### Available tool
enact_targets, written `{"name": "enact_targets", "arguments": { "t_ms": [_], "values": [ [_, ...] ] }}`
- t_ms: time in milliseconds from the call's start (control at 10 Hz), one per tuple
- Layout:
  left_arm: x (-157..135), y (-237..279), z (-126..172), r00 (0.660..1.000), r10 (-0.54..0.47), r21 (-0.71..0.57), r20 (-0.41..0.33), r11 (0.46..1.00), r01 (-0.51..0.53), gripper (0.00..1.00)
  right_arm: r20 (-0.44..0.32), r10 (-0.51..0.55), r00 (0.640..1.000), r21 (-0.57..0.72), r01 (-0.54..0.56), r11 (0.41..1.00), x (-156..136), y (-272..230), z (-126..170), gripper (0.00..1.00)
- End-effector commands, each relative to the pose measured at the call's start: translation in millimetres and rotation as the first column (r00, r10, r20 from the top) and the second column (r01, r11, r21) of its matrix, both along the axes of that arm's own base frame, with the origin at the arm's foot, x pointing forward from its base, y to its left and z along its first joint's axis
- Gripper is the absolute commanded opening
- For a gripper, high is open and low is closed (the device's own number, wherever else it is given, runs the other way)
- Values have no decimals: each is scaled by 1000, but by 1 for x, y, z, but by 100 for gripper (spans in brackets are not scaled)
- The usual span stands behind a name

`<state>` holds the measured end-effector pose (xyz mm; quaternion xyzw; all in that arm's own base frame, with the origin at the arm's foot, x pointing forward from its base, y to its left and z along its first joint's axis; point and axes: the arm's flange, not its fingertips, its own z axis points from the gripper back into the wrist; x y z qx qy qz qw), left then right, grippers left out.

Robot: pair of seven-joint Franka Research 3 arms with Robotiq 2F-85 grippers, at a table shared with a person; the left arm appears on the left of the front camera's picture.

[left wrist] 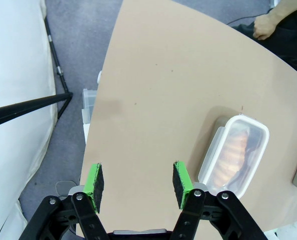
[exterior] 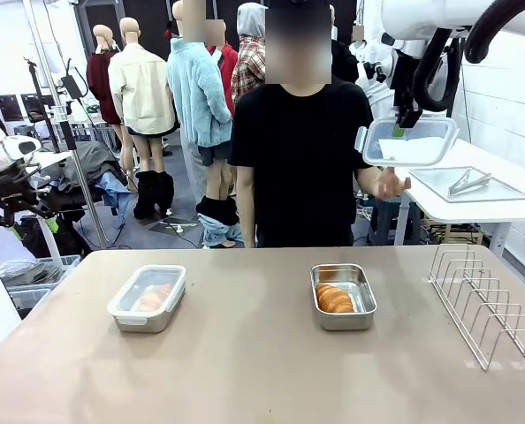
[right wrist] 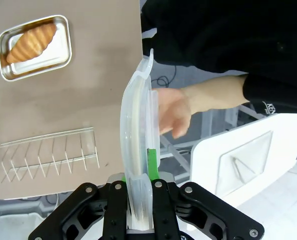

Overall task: Place the bread in airtight containers.
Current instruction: Release when the human grabs the Airtight Container lid.

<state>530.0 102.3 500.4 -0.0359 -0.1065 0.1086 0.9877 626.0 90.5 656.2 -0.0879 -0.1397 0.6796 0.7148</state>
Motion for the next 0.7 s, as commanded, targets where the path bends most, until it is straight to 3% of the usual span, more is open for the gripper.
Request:
{"name": "enact_targets", "arguments": {
  "t_ms": [0, 600],
  "values": [
    [-1, 0, 2, 1000, 11, 17, 1, 1000, -11, 72, -7, -2, 1000, -1, 2, 1000, -4, -1, -3, 0],
    [-1, 0, 2, 1000, 11, 17, 1, 1000, -11, 72, -7, -2, 1000, -1, 2, 1000, -4, -1, -3, 0]
  ]
}}
